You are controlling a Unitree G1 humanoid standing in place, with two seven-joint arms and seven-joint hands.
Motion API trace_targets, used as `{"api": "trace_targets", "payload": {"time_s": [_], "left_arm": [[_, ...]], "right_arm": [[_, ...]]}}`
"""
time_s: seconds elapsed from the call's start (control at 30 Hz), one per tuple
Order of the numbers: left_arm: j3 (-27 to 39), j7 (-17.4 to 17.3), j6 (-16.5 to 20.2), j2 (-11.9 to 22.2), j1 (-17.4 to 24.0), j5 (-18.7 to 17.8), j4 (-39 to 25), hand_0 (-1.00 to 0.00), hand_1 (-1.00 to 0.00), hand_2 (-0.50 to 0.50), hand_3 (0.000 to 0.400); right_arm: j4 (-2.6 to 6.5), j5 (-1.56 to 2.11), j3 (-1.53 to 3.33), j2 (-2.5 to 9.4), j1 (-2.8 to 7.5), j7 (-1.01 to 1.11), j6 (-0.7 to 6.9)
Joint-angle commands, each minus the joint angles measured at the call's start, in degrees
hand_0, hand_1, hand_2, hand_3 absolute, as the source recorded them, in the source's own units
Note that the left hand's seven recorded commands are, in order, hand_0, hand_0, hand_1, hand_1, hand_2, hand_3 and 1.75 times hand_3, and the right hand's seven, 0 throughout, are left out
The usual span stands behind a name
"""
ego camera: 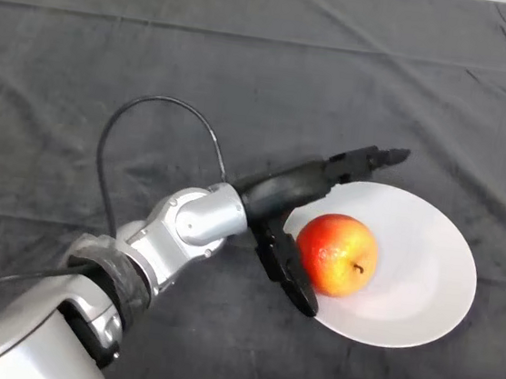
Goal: Move the apple to the plate
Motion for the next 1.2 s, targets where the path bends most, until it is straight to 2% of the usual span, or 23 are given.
{"api": "trace_targets", "payload": {"time_s": [0.03,0.77,1.2], "left_arm": [[1.9,-0.8,-1.3,2.2,-2.1,-1.8,0.4,0.0,0.0,0.0,0.0],[15.5,-2.9,-0.5,11.3,3.9,-6.2,3.0,0.0,0.0,0.0,0.0],[23.1,-3.1,1.1,14.3,8.8,-9.0,3.5,0.0,0.0,0.0,0.0]], "right_arm": [[3.04,-1.34,1.77,3.07,4.46,0.81,0.63],[2.98,-1.33,1.78,3.08,4.49,0.81,0.64],[2.87,-1.3,1.77,3.08,4.55,0.82,0.69]]}}
